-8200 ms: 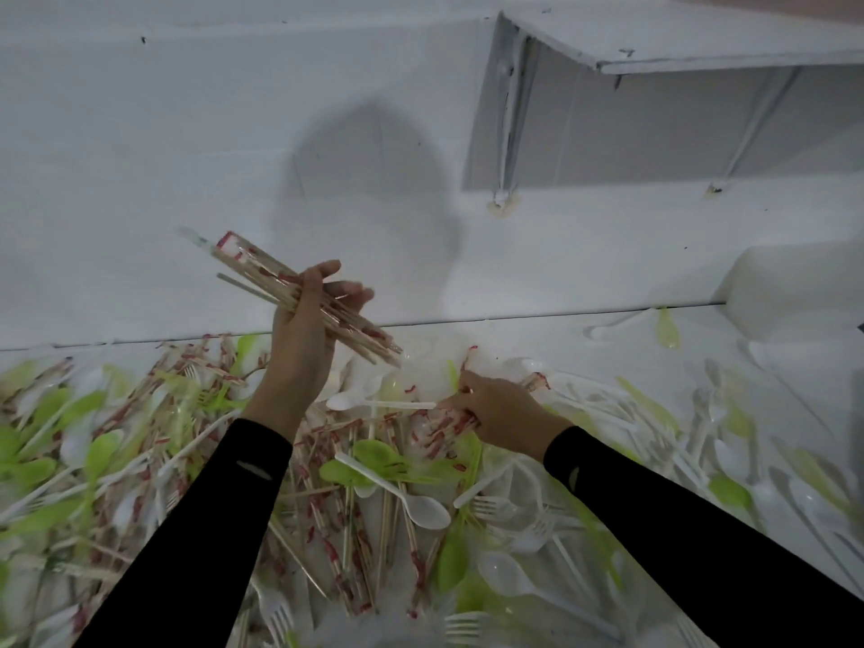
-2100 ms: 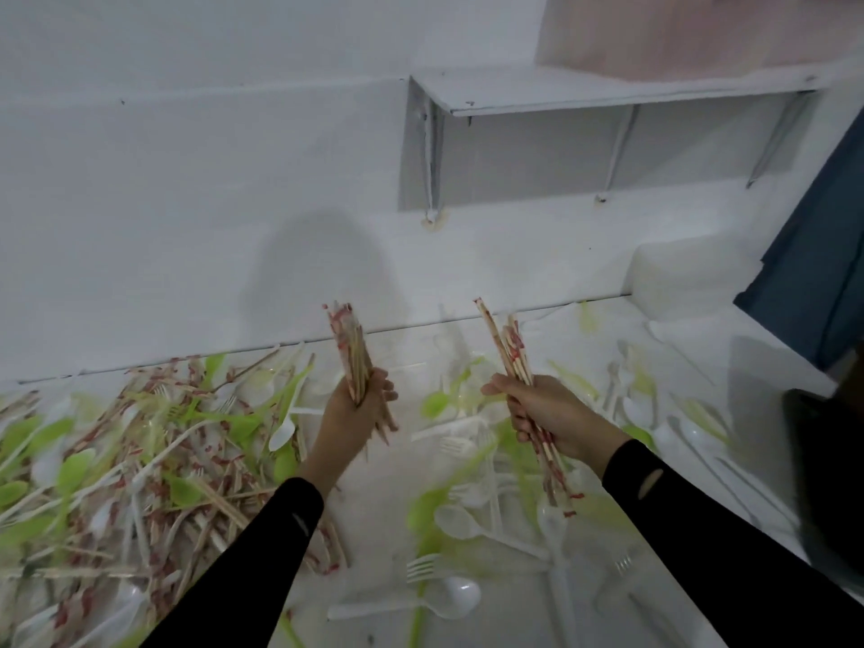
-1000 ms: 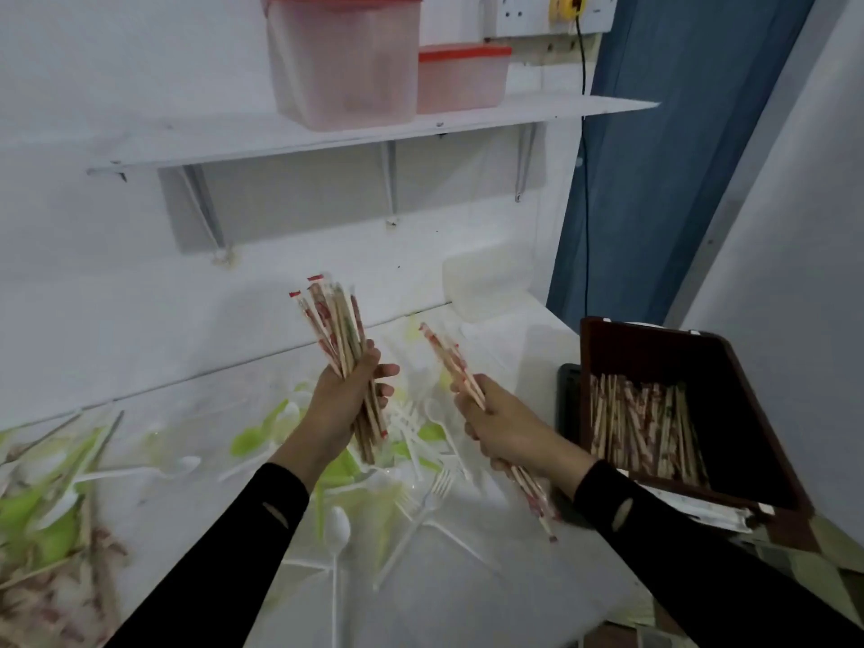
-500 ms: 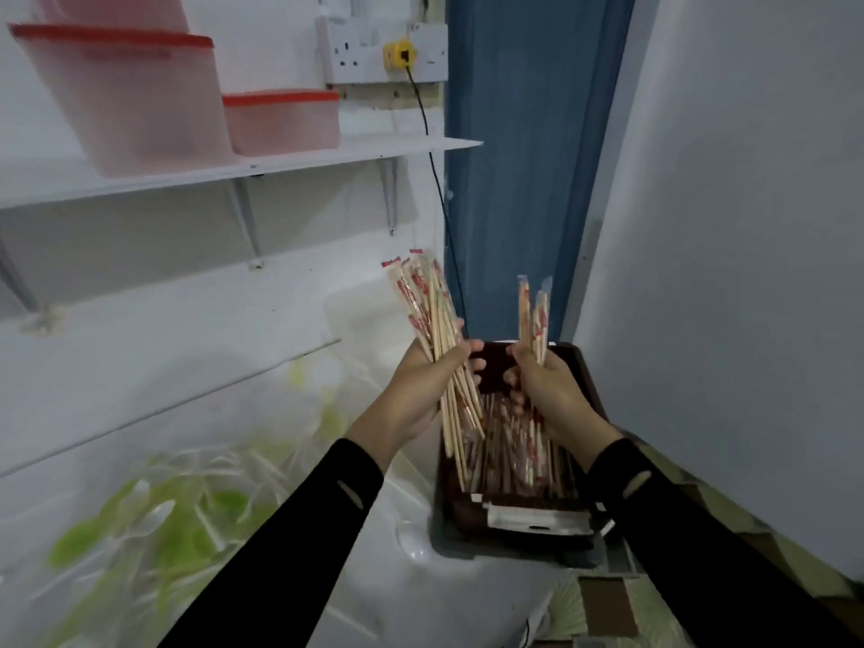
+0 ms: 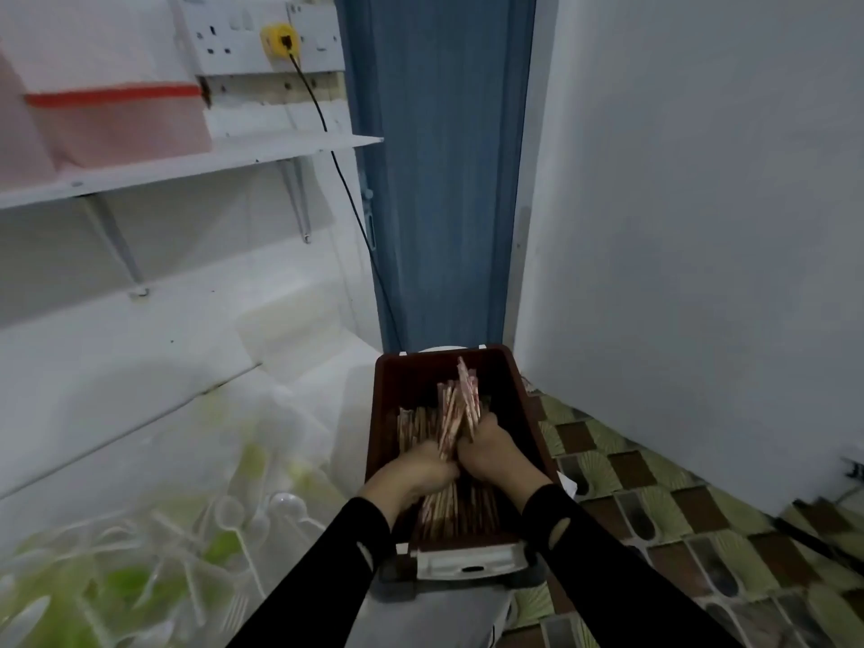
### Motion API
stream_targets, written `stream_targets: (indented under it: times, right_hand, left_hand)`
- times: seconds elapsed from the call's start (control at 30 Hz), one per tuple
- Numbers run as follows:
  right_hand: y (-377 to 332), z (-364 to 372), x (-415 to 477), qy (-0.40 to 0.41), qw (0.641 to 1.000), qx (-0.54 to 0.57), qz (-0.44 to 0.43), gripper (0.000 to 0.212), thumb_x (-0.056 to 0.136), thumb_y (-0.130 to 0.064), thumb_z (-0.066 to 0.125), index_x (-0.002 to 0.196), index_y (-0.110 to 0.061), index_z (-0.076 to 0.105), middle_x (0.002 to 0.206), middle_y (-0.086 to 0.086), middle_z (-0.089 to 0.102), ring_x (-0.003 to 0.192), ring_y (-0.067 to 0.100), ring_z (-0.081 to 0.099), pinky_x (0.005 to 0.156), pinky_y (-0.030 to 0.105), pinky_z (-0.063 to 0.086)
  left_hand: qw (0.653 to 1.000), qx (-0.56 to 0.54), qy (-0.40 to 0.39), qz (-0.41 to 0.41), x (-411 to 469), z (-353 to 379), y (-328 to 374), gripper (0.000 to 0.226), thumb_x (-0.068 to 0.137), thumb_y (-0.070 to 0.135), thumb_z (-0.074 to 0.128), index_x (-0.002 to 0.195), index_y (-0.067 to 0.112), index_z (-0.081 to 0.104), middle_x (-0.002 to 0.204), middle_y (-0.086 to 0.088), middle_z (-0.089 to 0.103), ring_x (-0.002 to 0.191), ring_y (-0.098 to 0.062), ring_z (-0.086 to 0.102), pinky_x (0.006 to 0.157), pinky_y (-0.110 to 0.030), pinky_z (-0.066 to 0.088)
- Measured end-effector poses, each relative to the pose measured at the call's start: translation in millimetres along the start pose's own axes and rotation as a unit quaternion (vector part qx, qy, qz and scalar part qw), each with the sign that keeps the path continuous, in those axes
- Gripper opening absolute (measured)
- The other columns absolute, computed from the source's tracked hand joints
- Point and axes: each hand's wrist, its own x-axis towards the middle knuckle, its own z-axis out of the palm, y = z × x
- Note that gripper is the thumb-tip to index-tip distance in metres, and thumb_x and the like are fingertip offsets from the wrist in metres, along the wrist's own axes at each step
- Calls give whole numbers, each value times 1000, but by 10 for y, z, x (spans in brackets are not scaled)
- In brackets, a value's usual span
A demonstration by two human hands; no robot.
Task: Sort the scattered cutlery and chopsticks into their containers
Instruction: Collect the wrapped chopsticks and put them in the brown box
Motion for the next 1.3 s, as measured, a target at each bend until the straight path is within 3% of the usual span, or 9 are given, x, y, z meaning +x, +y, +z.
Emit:
stream_targets:
  times: [0.07, 0.2, 0.37, 0.47, 0.6, 0.8, 0.93, 1.07, 1.3]
  right_hand:
    - [32, -10, 46, -12, 999, -26, 25, 56, 95, -16, 54, 141, 2, 28, 136, 22, 51, 125, 35, 52, 97, 31, 42]
    - [71, -6, 85, -19, 999, -27, 29, 69, 90, -17, 62, 145, -6, 22, 136, 20, 51, 124, 33, 52, 103, 34, 43]
    - [74, -11, 65, 3, 1000, -18, -4, 60, 90, -17, 61, 140, -7, 29, 131, 18, 55, 120, 32, 55, 89, 26, 42]
    - [76, -12, 51, 40, 998, -19, -39, 50, 93, -21, 59, 135, -7, 35, 127, 20, 59, 118, 34, 58, 93, 33, 45]
    - [102, 17, 80, 33, 996, -62, -53, 48, 94, -28, 57, 135, -9, 39, 129, 20, 58, 118, 36, 57, 99, 40, 47]
    - [114, 54, 98, -4, 980, -194, -48, 72, 99, -19, 48, 156, -10, 5, 154, 29, 15, 132, 44, 41, 114, 44, 32]
    - [105, 66, 31, 43, 964, -253, -65, 47, 97, -8, 44, 143, -2, 31, 147, 26, 20, 112, 41, 56, 99, 40, 43]
    - [91, 74, -9, 32, 935, -337, -102, 40, 97, -14, 44, 135, -4, 46, 145, 21, 32, 126, 41, 40, 102, 43, 41]
    - [49, 42, 2, -16, 923, -378, -75, 28, 97, -15, 45, 115, -1, 61, 127, 20, 56, 115, 38, 56, 90, 41, 49]
  left_hand:
    - [1000, -3, 9, 8, 10, -16, 34, 29, 97, 15, 51, 125, 15, 59, 104, -3, 60, 80, -11, 54, 64, -20, 45]
    - [996, -15, 79, 25, 32, -28, -11, 16, 91, 8, 61, 105, 16, 59, 99, -8, 64, 99, -21, 60, 80, -26, 47]
    - [992, 35, 119, 16, 76, -32, -63, 26, 91, 20, 62, 114, 11, 53, 100, -6, 59, 90, -19, 57, 55, -18, 38]
    - [986, 9, 165, 9, 84, -20, -60, 44, 97, 18, 53, 136, 7, 37, 123, -14, 59, 108, -28, 58, 73, -23, 40]
    - [982, 22, 188, 21, 108, 0, -94, 43, 95, 18, 55, 133, 8, 38, 120, -15, 62, 106, -30, 60, 75, -23, 40]
    - [966, 97, 234, 57, 123, 45, -130, 57, 90, 13, 57, 141, 11, 32, 136, -22, 41, 120, -40, 49, 105, -44, 40]
    - [942, 205, 257, 63, 81, 89, -124, 51, 92, 1, 47, 140, 8, 34, 142, -20, 28, 121, -40, 42, 107, -41, 36]
    - [925, 284, 225, 113, 67, 103, -142, 41, 93, 8, 47, 133, 9, 49, 147, -16, 31, 132, -36, 29, 107, -41, 35]
    - [920, 375, 110, -32, -141, 14, 50, 30, 99, 7, 41, 126, 1, 54, 138, -24, 39, 110, -41, 55, 90, -42, 46]
